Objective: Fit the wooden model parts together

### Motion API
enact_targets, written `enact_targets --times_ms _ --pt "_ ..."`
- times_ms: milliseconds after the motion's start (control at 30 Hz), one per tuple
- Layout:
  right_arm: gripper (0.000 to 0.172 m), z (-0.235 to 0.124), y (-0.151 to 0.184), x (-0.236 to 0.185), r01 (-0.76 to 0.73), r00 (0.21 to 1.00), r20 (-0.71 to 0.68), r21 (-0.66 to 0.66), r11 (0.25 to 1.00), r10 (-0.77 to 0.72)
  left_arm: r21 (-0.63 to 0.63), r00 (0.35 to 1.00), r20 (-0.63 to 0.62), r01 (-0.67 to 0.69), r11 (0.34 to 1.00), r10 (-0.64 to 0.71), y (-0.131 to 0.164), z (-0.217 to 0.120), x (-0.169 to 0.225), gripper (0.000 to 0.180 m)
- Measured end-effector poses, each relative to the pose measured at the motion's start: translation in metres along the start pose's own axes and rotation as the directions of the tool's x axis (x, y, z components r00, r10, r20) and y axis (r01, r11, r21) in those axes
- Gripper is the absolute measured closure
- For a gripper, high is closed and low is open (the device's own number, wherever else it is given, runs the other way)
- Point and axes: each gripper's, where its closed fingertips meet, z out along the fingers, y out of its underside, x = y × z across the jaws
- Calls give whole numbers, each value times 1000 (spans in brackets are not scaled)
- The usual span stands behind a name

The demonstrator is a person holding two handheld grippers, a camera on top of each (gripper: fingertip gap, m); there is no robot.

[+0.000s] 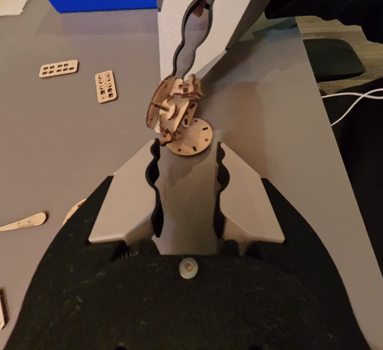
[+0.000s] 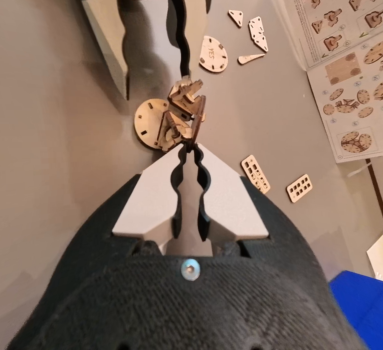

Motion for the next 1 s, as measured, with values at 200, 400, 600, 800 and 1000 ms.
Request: enact_targets --times_ms 200,400,600,800,1000 --pt "167 0 -2 0 26 1000 -6 -18 1000 -26 -37 990 118 -70 997 74 5 1 -9 147" --pt "167 1 -5 -1 33 999 -4 -26 999 -33 -57 988 123 -88 995 94 7 3 -9 153" --pt "167 2 -6 0 27 1000 1 -32 999 -27 -113 974 98 -191 975 202 13 10 4 118" --pt "167 2 -5 0 8 1000 5 -21 1000 -8 -124 973 117 -184 975 198 13 12 2 119" --pt "167 2 -6 0 8 1000 -5 -32 999 -8 -132 964 164 -191 973 211 12 13 -3 131"
